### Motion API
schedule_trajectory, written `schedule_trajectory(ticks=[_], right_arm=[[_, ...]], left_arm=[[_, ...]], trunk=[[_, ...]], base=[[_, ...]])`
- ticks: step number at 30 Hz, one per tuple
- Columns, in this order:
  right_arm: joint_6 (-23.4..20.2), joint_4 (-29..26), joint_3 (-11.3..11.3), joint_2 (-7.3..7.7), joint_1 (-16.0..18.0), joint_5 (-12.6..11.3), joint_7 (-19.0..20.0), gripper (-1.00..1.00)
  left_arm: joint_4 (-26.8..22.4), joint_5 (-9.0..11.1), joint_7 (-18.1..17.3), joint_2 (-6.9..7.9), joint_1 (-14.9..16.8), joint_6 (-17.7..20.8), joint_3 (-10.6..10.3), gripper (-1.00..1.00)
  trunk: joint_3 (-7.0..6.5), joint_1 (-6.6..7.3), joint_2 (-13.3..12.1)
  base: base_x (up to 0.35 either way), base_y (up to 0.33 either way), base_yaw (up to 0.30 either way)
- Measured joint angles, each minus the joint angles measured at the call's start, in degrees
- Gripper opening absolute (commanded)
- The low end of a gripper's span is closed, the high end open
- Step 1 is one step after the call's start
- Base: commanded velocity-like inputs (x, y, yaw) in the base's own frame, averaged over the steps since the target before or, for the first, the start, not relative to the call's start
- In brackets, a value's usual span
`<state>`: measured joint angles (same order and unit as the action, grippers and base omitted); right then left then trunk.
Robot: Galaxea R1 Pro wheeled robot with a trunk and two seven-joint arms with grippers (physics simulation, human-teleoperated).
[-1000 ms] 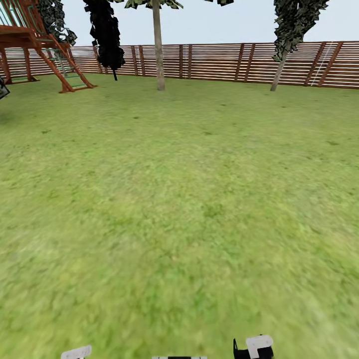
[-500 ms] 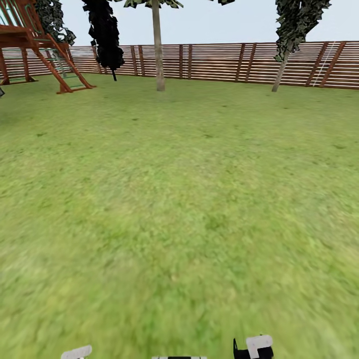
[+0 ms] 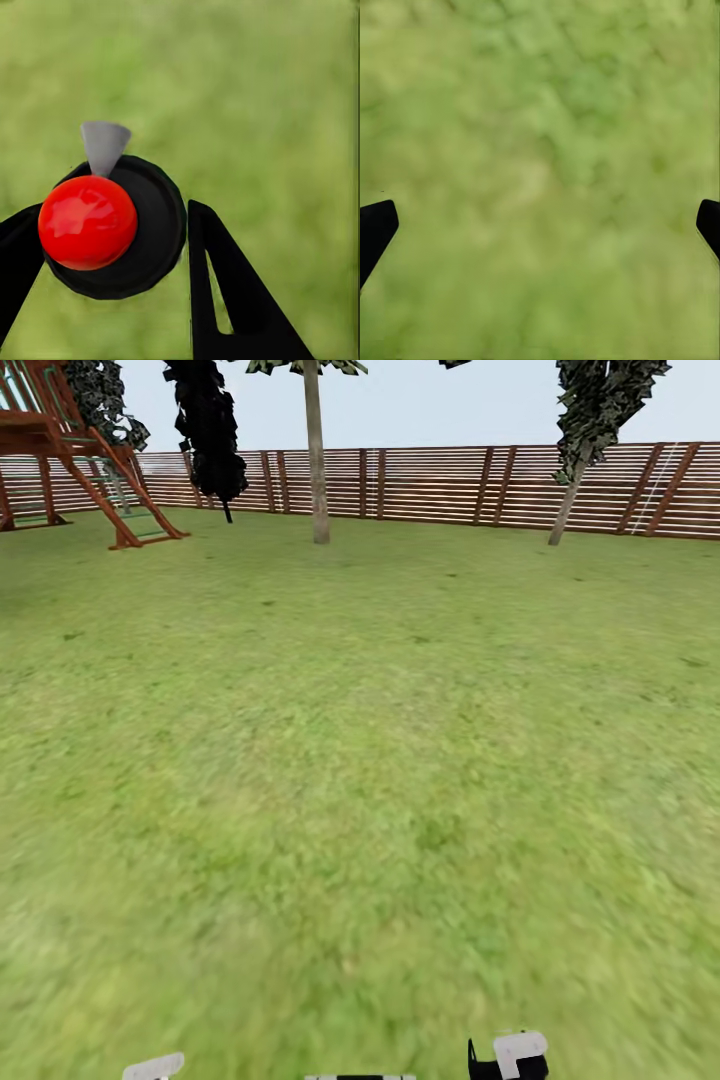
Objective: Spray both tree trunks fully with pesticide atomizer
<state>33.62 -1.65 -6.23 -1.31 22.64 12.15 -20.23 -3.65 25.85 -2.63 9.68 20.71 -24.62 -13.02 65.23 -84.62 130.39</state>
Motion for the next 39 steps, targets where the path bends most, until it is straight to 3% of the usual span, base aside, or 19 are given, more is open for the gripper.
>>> schedule_trajectory(ticks=[39], right_arm=[[0.0,0.0,0.0,0.00,0.0,0.0,0.0,1.00]], left_arm=[[0.0,0.0,0.0,-0.28,0.0,0.0,0.0,-1.00]], trunk=[[0.00,0.00,0.0]], base=[[0.336,0.000,0.000]])
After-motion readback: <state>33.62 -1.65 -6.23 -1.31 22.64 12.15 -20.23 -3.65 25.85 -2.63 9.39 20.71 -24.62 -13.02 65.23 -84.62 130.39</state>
